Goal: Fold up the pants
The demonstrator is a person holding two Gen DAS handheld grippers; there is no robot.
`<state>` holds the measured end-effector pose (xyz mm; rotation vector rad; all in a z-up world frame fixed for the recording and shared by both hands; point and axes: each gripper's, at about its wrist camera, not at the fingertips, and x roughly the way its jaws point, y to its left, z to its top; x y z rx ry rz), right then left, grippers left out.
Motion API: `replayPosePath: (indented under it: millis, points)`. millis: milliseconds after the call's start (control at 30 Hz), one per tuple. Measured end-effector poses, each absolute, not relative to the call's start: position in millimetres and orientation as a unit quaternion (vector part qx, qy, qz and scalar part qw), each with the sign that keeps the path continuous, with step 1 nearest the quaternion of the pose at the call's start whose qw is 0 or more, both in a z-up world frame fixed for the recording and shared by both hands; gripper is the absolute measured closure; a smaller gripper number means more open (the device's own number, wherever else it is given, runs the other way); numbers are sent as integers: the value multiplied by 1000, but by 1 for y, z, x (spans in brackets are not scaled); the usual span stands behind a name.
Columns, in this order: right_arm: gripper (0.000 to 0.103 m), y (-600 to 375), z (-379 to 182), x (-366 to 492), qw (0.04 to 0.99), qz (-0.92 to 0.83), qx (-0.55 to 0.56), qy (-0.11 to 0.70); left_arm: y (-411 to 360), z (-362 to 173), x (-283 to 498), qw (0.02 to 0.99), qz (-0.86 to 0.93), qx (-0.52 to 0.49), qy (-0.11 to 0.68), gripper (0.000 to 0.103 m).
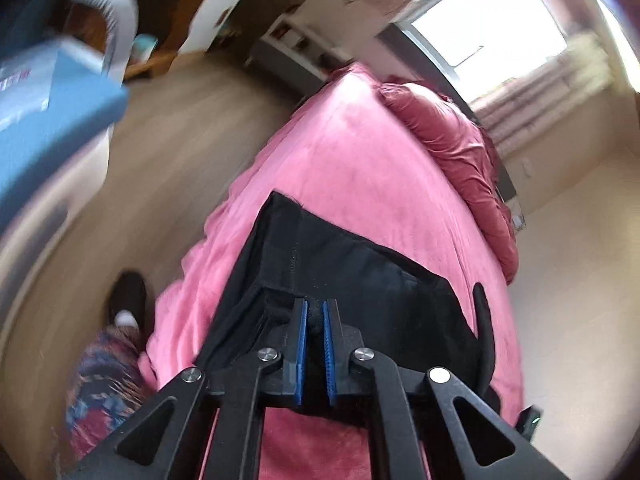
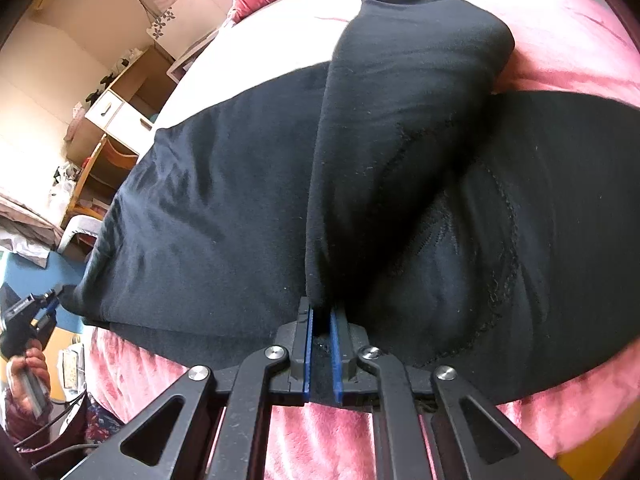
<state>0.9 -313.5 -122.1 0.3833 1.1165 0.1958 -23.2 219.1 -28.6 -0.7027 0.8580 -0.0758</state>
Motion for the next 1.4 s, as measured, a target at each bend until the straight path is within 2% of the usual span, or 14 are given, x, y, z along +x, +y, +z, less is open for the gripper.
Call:
replayPosePath:
  millis: [100, 200, 267, 333, 400, 567, 733, 867, 1100, 1400]
  points:
    - [96, -317, -115, -6, 830, 103, 177, 519, 226, -40, -27, 849, -10, -304, 431, 96]
    - [96, -317, -125, -4, 822, 93, 167, 536, 226, -76, -17, 818, 20, -280, 501, 95]
    - [96, -315, -132, -1, 819, 87, 172, 540, 224, -86, -14, 814, 42, -264, 516, 93]
    - [96, -316, -133, 0, 818, 86, 178, 540, 223, -80, -13, 819, 52, -252, 513, 92]
    - [95, -319, -131, 0, 816, 90, 183, 541, 223, -70, -11, 822, 74, -237, 513, 78]
    - [75, -333, -107, -5, 825, 80, 163, 535, 213, -20, -5, 867, 86, -179, 457, 76]
    - [72, -347, -69, 4, 854, 50, 138, 500, 143, 1, 10, 895, -25, -109, 431, 73]
    - [60, -350, -49, 41, 869, 24, 125, 479, 82, -15, 23, 882, -107, -79, 451, 73]
    - [56, -336, -45, 126, 872, -16, 91, 481, 11, -43, 35, 855, -192, -22, 481, 73]
    - [51, -332, -88, 237, 836, -100, 36, 539, 1, -70, 44, 834, -200, -11, 514, 73]
